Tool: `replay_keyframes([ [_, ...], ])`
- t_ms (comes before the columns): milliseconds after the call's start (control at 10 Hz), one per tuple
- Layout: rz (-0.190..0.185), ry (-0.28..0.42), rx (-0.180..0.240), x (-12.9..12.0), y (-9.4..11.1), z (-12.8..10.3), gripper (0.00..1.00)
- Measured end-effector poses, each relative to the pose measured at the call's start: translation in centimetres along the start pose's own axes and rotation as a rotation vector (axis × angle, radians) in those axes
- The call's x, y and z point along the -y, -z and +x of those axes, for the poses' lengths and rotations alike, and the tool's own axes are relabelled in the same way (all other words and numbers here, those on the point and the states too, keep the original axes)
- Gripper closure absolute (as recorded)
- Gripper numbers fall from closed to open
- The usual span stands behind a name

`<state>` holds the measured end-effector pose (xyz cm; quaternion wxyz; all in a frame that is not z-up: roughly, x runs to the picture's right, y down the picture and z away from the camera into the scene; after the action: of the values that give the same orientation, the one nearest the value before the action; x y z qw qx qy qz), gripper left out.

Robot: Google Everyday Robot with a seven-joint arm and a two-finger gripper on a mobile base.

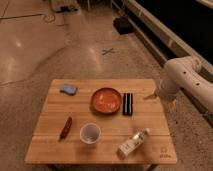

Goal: Place the pepper on the white sponge

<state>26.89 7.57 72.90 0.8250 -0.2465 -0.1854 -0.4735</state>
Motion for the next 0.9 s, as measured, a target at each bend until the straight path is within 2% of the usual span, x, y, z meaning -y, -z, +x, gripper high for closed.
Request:
replay_keyframes([
  [200, 0.001, 0.023, 0.002, 1.4, 0.0, -1.0, 0.2],
  [600, 0.002, 0.078, 0.002, 8.1, -0.3, -5.2, 0.2],
  [700, -0.001, 0.093, 0.002, 8.8, -0.5, -5.7, 0.2],
  [900, -0.004, 0.141, 0.003, 12.2, -1.1, -8.1, 0.2],
])
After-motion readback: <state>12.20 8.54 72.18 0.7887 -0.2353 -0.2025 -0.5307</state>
